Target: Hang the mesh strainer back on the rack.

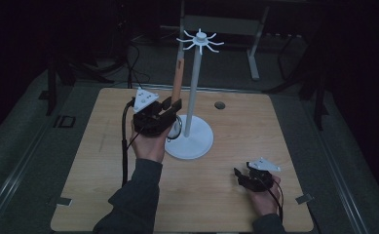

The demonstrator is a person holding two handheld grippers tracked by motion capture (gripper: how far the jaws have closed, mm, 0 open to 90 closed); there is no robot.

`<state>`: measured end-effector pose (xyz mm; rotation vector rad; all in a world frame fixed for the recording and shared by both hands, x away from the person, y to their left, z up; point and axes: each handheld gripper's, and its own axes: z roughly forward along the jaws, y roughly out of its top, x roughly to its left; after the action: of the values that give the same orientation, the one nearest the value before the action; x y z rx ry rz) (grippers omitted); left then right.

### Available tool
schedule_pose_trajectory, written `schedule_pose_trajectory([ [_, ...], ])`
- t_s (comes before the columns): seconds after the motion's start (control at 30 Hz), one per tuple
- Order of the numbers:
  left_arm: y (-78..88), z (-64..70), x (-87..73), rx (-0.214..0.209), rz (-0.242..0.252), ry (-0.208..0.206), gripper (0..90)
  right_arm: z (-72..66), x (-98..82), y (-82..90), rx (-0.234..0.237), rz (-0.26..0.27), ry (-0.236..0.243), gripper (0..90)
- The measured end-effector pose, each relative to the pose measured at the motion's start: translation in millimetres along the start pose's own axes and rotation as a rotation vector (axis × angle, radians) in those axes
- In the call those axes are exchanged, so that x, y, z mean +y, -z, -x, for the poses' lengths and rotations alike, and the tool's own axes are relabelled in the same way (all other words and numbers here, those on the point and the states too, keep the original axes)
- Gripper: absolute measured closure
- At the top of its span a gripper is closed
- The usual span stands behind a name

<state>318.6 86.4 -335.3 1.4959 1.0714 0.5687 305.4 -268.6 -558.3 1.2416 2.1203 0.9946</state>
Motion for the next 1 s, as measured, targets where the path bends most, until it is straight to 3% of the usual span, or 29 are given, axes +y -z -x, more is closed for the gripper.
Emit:
schedule_pose_trajectory([
  [0.43, 3.2, 6.0, 13.2, -0.004, 0.051, -0.005, 69.1, -0.3, 0.0, 0.0, 0.002, 0.0, -0.008, 40.5],
  [1.0, 2.0, 5.8, 21.1, 0.006, 0.068, -0.006, 69.1, -0.2, 0.2, -0.2, 0.002, 0.0, -0.005, 40.5],
])
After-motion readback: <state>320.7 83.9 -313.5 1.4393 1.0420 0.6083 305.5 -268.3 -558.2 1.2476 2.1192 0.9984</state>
